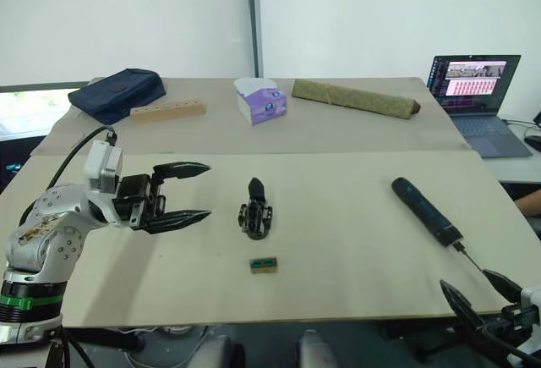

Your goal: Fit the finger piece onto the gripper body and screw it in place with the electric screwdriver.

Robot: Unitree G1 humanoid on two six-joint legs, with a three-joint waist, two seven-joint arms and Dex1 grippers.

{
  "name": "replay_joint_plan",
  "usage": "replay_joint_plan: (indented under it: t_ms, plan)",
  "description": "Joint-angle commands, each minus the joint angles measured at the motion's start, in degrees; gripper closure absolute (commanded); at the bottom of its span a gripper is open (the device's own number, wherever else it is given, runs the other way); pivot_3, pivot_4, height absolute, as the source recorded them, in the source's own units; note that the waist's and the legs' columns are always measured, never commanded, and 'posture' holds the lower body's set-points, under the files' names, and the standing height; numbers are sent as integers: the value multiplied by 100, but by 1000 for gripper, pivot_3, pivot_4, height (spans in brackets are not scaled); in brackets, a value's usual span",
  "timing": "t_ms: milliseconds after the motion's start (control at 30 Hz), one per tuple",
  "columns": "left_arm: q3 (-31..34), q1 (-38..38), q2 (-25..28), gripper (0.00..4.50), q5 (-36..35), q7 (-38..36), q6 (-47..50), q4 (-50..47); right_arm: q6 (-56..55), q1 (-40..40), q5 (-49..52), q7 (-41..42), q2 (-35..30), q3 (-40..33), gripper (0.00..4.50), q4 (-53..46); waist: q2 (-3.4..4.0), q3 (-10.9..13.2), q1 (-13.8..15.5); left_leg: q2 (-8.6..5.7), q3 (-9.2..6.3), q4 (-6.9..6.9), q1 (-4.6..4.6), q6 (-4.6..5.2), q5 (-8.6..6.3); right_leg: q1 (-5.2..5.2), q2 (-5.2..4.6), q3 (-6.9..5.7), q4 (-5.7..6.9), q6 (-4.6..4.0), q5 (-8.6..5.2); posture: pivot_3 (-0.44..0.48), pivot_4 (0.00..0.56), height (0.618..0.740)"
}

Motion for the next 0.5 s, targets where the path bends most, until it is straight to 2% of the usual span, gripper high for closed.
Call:
replay_joint_plan:
  t_ms: [33, 200, 367, 500]
  plan:
    - [-49, -207, -25, 19, -157, 215, 210, -271, 174, -714, -470, -369, -808, 224, 0, 358, -2, 1, -47, -1, 2, 0, 1, 0, 0, 1, 0, 2, -1, 0, 0, 0, 150, 740]
    - [-174, -267, -103, 19, -21, 334, 169, -300, 919, -2027, -1118, -339, -2087, 1315, 0, 1647, -7, 4, -54, -15, 2, -8, 1, 1, 1, 0, 7, 14, -3, 13, 12, 0, 150, 740]
    - [-203, -178, -68, 19, -87, 426, 241, -487, 820, -3354, -1473, 305, -2738, 2301, 0, 3466, -4, 11, 26, -21, -4, -16, -13, 3, 0, -7, 6, 8, -9, -16, 26, 0, 150, 740]
    - [-187, -93, -5, 19, -140, 418, 277, -616, 245, -4397, -1827, 745, -2927, 2915, 0, 4815, -6, 16, 47, -27, 1, -15, -11, 3, 0, -4, 0, 12, -15, -10, 29, 0, 150, 740]
